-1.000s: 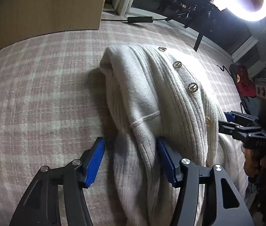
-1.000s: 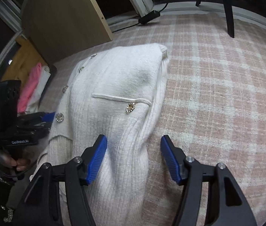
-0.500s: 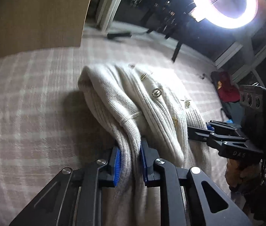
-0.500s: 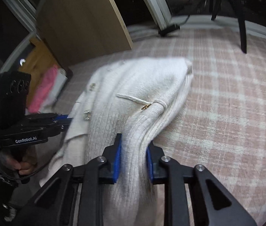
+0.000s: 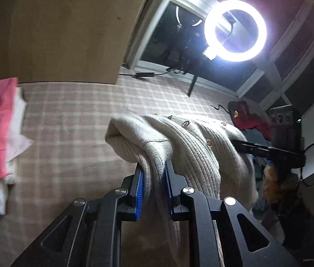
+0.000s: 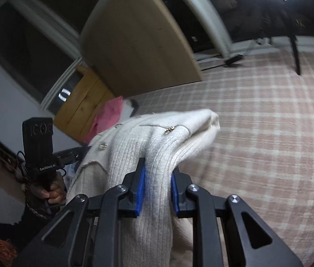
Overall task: Fold clothes
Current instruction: 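Lift the folded sweater with both grippers and carry it onto the pink clothes stack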
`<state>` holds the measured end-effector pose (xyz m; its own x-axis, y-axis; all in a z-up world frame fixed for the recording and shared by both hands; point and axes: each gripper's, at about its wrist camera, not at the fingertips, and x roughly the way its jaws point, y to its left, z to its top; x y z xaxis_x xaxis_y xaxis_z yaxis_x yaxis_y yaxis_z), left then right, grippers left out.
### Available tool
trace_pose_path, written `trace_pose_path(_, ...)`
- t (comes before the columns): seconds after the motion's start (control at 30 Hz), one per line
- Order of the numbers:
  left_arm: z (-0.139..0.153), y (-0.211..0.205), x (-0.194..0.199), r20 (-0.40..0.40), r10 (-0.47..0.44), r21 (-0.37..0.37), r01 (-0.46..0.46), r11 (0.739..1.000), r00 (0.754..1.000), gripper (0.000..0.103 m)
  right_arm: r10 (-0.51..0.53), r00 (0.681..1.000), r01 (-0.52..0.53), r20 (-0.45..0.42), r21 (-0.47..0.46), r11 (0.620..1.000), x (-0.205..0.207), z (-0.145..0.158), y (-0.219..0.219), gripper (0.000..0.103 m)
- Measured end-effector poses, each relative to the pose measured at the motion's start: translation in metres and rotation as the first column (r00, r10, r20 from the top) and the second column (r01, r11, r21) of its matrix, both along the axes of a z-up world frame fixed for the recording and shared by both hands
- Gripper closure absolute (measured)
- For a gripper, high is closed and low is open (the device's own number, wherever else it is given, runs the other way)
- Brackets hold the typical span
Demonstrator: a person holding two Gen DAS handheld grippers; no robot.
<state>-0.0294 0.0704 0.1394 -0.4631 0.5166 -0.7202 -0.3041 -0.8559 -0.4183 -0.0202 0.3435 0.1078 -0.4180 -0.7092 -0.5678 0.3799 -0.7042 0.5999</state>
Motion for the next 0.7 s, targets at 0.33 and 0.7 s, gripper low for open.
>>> trace_pose_path(0.33,0.055,-0.140,0.013,-0.152,0.092,-0.045,-0.100,0.994,0.984,0.087,0.054,0.988,-0.047,-0.144,0.055,0.997,-0.025,0.072,-0.156,0.084)
trace_pose_path(0.7,0.062,-0.326,-0.034,-0.207,0.101,-0.245,-0.151,0.958,0.973,0.077,0.054,0.976,-0.052,-0.212,0.019,0.998,-0.092,0.083,-0.344,0.083)
